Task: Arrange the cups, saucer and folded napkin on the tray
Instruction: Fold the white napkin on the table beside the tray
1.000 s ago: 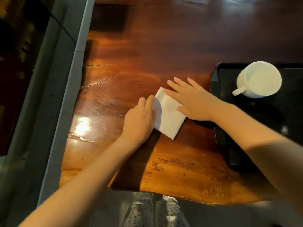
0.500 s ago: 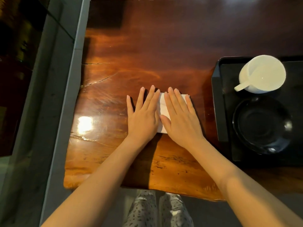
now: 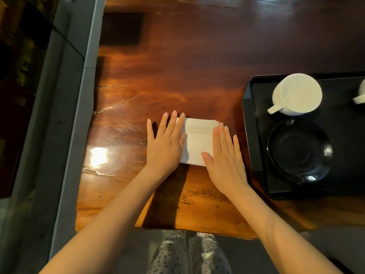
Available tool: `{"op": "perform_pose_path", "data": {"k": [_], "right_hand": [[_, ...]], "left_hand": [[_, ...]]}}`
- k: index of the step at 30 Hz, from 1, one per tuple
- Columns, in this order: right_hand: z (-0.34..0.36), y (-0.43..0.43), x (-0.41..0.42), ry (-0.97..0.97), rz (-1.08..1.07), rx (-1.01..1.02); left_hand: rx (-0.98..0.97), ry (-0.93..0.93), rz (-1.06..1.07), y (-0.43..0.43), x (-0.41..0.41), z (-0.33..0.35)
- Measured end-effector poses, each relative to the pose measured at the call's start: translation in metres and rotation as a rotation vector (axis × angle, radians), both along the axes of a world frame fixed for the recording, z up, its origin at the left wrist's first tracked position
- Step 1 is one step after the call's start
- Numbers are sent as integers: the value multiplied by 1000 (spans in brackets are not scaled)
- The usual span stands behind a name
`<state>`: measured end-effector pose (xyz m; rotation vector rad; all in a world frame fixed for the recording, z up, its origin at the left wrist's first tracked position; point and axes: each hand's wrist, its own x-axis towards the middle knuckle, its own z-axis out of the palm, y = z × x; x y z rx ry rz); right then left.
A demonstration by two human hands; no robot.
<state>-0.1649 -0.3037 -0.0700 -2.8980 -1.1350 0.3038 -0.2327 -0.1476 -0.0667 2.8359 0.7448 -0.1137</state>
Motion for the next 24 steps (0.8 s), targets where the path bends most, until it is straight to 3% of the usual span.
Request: {"op": "perform_pose_path", "data": {"k": [4, 8, 13, 17, 20, 24], "right_hand": [[0, 0, 0, 15, 1, -23], [4, -4, 4, 130, 43, -8], [7, -6, 7, 199, 66, 29], [9, -9, 10, 263, 57, 103], [14, -4, 11, 433, -108, 321], [36, 20, 16, 589, -571, 658]], "left_hand": [[-379, -150, 371, -11, 14, 33], [-663, -88, 571, -22, 34, 49], [-633, 74, 533, -15, 42, 47], [-595, -101, 452, -28, 39, 49], [-707, -213, 456, -41, 31, 58], [-820, -341, 463, -43, 26, 70]]}}
